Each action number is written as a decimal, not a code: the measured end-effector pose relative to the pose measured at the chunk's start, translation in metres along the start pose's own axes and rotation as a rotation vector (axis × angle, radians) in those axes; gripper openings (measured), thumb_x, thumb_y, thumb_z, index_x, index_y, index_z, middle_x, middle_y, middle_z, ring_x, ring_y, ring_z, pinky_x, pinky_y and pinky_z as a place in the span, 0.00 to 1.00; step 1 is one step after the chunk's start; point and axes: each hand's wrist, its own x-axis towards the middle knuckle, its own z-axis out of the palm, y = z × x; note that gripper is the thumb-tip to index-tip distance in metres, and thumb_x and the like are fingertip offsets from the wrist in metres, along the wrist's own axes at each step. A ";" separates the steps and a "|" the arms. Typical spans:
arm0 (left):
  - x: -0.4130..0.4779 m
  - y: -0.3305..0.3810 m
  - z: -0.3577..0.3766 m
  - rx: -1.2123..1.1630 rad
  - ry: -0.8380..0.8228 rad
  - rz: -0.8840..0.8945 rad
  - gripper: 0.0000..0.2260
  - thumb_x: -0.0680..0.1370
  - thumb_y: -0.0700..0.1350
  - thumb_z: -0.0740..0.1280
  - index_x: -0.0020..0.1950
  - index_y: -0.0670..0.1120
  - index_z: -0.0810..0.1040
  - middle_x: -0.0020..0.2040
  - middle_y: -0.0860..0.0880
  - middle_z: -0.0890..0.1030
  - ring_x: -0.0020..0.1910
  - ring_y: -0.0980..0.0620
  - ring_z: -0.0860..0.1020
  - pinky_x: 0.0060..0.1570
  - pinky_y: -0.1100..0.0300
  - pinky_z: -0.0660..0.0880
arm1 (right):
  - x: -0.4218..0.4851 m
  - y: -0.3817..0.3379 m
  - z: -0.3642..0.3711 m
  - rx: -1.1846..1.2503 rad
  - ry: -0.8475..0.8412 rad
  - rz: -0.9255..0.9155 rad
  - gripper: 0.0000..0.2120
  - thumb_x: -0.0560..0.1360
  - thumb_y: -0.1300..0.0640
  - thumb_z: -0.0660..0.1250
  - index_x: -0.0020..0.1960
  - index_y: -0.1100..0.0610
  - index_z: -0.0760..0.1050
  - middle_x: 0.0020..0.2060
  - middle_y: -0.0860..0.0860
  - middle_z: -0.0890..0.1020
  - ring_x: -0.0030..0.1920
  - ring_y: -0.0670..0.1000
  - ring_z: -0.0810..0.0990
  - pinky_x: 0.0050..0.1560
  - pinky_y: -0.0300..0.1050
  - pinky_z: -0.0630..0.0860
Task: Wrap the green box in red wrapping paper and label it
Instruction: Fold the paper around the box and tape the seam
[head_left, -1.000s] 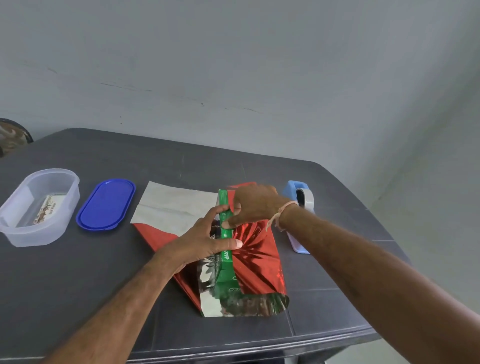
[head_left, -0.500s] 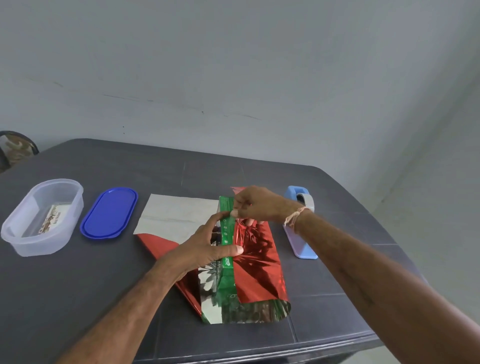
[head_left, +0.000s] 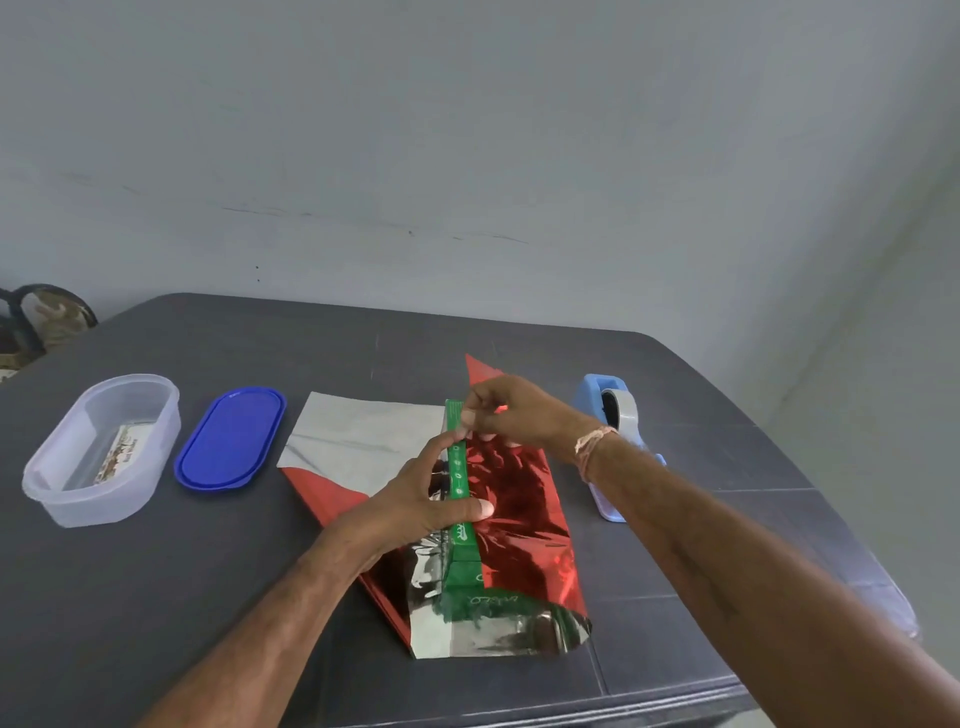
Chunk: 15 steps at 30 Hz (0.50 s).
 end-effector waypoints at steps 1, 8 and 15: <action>0.000 0.000 0.000 0.002 -0.004 -0.003 0.48 0.62 0.66 0.79 0.76 0.71 0.56 0.77 0.52 0.68 0.75 0.50 0.67 0.74 0.48 0.66 | 0.000 -0.001 0.000 0.029 0.005 0.011 0.05 0.81 0.61 0.69 0.49 0.62 0.80 0.37 0.51 0.81 0.37 0.45 0.78 0.32 0.28 0.72; 0.000 -0.002 -0.001 -0.014 -0.019 -0.030 0.46 0.65 0.64 0.80 0.75 0.72 0.57 0.73 0.52 0.73 0.73 0.53 0.70 0.78 0.47 0.61 | -0.004 0.013 -0.002 0.079 0.170 -0.013 0.04 0.80 0.60 0.69 0.52 0.61 0.79 0.46 0.52 0.83 0.44 0.47 0.81 0.45 0.41 0.79; -0.003 0.002 -0.001 -0.027 -0.025 -0.015 0.42 0.72 0.54 0.80 0.77 0.68 0.58 0.65 0.53 0.80 0.66 0.55 0.77 0.71 0.55 0.72 | -0.013 0.031 0.003 -0.014 -0.029 0.023 0.04 0.80 0.60 0.69 0.52 0.58 0.82 0.48 0.54 0.85 0.38 0.41 0.80 0.36 0.35 0.76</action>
